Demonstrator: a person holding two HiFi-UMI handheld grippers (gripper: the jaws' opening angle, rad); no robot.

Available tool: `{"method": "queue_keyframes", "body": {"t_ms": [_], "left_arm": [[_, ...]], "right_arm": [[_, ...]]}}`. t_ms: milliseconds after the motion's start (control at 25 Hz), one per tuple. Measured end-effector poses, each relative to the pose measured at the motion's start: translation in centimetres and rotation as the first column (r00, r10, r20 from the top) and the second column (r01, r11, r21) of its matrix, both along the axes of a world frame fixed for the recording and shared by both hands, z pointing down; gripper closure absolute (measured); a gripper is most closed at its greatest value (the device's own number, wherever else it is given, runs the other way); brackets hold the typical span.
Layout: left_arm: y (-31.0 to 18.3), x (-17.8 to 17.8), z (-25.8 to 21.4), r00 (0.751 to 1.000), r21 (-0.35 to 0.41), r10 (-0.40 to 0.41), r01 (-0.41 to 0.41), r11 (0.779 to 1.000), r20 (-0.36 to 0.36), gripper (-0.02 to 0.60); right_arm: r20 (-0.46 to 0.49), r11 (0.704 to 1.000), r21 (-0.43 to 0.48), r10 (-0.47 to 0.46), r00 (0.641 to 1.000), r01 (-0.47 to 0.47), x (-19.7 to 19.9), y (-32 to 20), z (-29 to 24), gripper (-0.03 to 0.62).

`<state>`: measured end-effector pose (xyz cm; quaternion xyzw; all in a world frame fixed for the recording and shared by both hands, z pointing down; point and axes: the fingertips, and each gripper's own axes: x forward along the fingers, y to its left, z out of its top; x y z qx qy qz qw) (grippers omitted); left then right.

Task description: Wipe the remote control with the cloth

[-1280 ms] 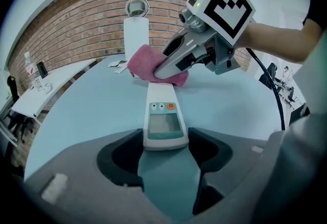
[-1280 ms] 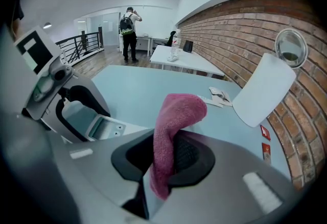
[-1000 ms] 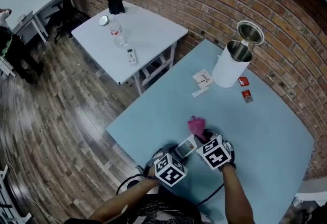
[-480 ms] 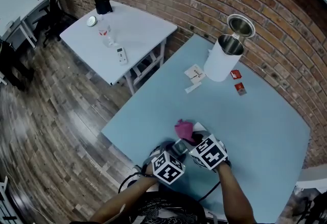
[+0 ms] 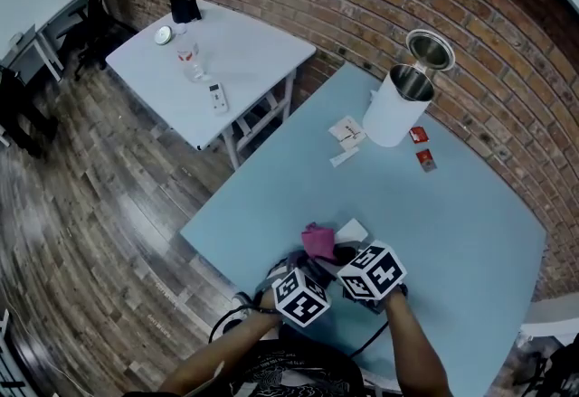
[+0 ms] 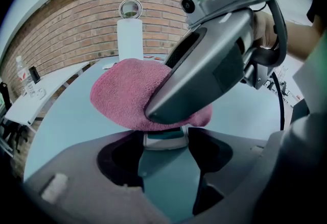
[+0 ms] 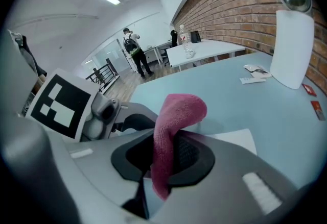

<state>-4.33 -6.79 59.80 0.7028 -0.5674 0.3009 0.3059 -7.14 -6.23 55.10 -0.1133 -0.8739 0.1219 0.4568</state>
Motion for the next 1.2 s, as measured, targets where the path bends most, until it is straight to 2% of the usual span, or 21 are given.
{"method": "queue_keyframes", "body": {"t_ms": [360,480,640,800,880,1000,1200], "left_arm": [[0.1,0.2,0.0,1.0,-0.002,0.011,-0.011,1.0,-0.002,0.298],[0.0,0.1,-0.1,1.0,0.005,0.014,-0.013,1.0,-0.002,0.298],[0.0,0.2,0.0,1.0,0.009,0.014,-0.014,1.0,-0.004,0.298],[0.0,0.2,0.0,1.0,0.006,0.016,-0.016,1.0,-0.003,0.298],[0.0,0.1,0.0,1.0,0.004,0.017,-0.017,1.0,-0.003,0.298],[0.0,0.1,0.0,1.0,0.003,0.017,-0.017,1.0,-0.002,0.298],[0.0,0.2,-0.1,1.0,0.001,0.014,-0.014,1.0,-0.004,0.298]], "right_arm": [[0.025,0.989,-0.144,0.041,0.999,-0.037,-0.5,0.5,-0.8,0.527],[0.098,0.987,-0.135,0.106,0.99,-0.092,-1.9,-1.2,-2.3,0.528],[0.207,0.978,-0.077,0.205,0.957,-0.193,-4.4,-3.9,-3.8,0.526],[0.252,0.959,-0.078,0.285,0.925,-0.274,-6.5,-5.2,-3.8,0.528],[0.242,0.961,-0.079,0.275,0.93,-0.264,-7.2,-4.9,-3.2,0.527],[0.195,0.977,-0.052,0.215,0.957,-0.209,-7.5,-3.9,-1.7,0.526],[0.146,0.994,0.044,0.096,0.985,-0.104,-7.1,-3.1,0.3,0.527]]}}
